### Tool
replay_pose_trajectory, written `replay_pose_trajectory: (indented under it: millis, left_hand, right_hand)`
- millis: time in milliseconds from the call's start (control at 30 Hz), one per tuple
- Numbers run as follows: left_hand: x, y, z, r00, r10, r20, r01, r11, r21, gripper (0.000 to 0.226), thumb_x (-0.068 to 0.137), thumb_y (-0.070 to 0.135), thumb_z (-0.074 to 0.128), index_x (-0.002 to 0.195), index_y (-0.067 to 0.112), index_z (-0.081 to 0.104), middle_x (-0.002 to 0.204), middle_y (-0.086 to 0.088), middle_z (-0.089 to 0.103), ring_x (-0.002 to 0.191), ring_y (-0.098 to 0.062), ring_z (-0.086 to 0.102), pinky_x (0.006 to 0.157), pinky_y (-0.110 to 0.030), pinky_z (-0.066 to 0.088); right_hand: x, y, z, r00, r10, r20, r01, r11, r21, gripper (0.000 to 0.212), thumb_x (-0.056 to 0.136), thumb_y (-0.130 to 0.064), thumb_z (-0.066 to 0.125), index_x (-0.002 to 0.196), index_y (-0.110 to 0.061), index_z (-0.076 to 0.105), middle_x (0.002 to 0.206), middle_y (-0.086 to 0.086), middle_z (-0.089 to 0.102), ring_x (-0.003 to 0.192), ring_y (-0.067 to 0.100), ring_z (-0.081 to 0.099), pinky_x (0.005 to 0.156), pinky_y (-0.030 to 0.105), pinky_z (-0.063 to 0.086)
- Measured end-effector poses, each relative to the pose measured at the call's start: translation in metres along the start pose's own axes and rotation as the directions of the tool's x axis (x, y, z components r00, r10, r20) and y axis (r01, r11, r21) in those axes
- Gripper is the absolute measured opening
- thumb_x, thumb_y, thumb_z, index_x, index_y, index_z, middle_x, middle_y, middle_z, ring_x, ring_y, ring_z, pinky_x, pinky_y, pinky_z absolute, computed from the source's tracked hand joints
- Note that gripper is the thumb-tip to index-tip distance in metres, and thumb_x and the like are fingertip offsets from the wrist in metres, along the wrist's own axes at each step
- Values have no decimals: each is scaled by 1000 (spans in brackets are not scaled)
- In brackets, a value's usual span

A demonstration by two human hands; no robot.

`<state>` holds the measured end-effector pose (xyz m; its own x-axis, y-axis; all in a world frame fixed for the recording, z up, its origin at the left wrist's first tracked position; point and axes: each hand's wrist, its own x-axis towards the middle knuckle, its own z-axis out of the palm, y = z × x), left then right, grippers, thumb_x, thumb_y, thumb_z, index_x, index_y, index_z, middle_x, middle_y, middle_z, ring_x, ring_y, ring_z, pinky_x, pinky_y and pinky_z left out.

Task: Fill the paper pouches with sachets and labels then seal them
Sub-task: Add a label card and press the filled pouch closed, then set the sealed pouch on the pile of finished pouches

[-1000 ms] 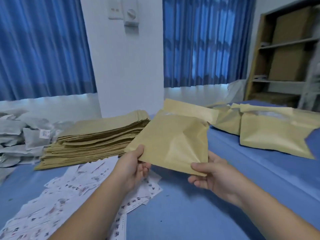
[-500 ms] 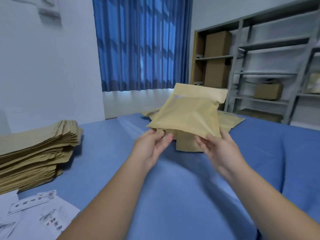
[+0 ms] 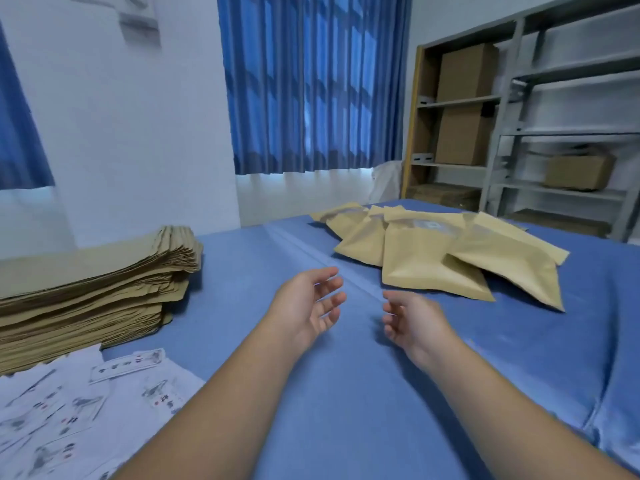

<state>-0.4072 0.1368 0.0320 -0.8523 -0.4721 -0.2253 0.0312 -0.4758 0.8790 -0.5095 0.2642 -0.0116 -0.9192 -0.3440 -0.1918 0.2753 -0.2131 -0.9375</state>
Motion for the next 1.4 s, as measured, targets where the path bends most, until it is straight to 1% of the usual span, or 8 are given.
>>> replay_pose_trajectory:
  millis: [333, 600, 733, 867, 967, 1167, 1300, 1400]
  left_hand:
    - [-102, 75, -180, 923, 222, -315, -178, 970, 164, 8, 88, 15, 59, 83, 16, 66, 63, 6, 62, 54, -10, 56, 55, -22, 40]
    - [-186, 87, -349, 685, 435, -585, -94, 848, 521, 14, 89, 25, 63, 85, 15, 71, 74, 1, 69, 57, -16, 59, 55, -26, 41]
    - [-191, 76, -411, 539, 577, -614, 21, 719, 694, 19, 92, 20, 59, 76, 23, 69, 83, 1, 71, 66, -19, 60, 67, -34, 47]
    - [-185, 70, -438, 521, 651, -552, 135, 575, 807, 26, 92, 18, 56, 74, 35, 64, 88, 14, 67, 83, -10, 61, 70, -28, 42]
    - [-180, 66, -444, 530, 642, -553, 176, 555, 813, 25, 91, 20, 55, 74, 38, 61, 82, 18, 64, 72, 3, 55, 57, -18, 36]
    - [-176, 65, -446, 547, 629, -552, 199, 543, 816, 22, 90, 23, 51, 77, 36, 62, 79, 19, 63, 69, 3, 55, 52, -16, 35]
    - [-177, 65, -445, 547, 632, -548, 197, 539, 819, 21, 89, 24, 50, 79, 36, 64, 79, 21, 61, 69, 3, 56, 54, -16, 37]
    - [-178, 66, -444, 558, 632, -537, 203, 524, 827, 21, 90, 24, 49, 82, 35, 65, 83, 19, 63, 72, 1, 57, 58, -18, 41]
  right_hand:
    - [-86, 54, 181, 862, 69, 503, -3, 991, -131, 7, 89, -6, 57, 89, -5, 64, 61, 5, 55, 46, 13, 46, 42, 22, 37]
    - [-147, 104, 273, 761, 29, 648, 307, 864, -399, 22, 90, -2, 52, 88, -16, 68, 76, 2, 68, 60, 12, 59, 51, 21, 47]
    - [-150, 112, 309, 719, -111, 687, 574, 651, -496, 16, 92, -14, 54, 95, -26, 63, 94, -5, 67, 77, 9, 61, 62, 23, 49]
    - [-140, 113, 356, 644, -176, 744, 740, 388, -549, 33, 89, -13, 54, 121, -20, 59, 107, -6, 59, 91, 11, 56, 71, 24, 43]
    - [-126, 110, 398, 553, -235, 799, 830, 74, -552, 47, 86, -13, 56, 132, -14, 52, 125, 4, 53, 114, 23, 51, 92, 29, 42]
    - [-108, 110, 456, 541, 5, 841, 811, -268, -520, 76, 88, -24, 55, 152, -15, 16, 157, 8, 18, 140, 30, 28, 110, 42, 32]
    - [-99, 128, 464, 611, 26, 791, 718, -440, -540, 48, 94, -22, 44, 140, -14, 35, 134, 8, 51, 122, 28, 48, 97, 40, 39]
    - [-102, 140, 461, 484, -132, 865, 617, -649, -444, 31, 91, -12, 45, 119, -21, 56, 113, 2, 60, 107, 24, 55, 81, 34, 33]
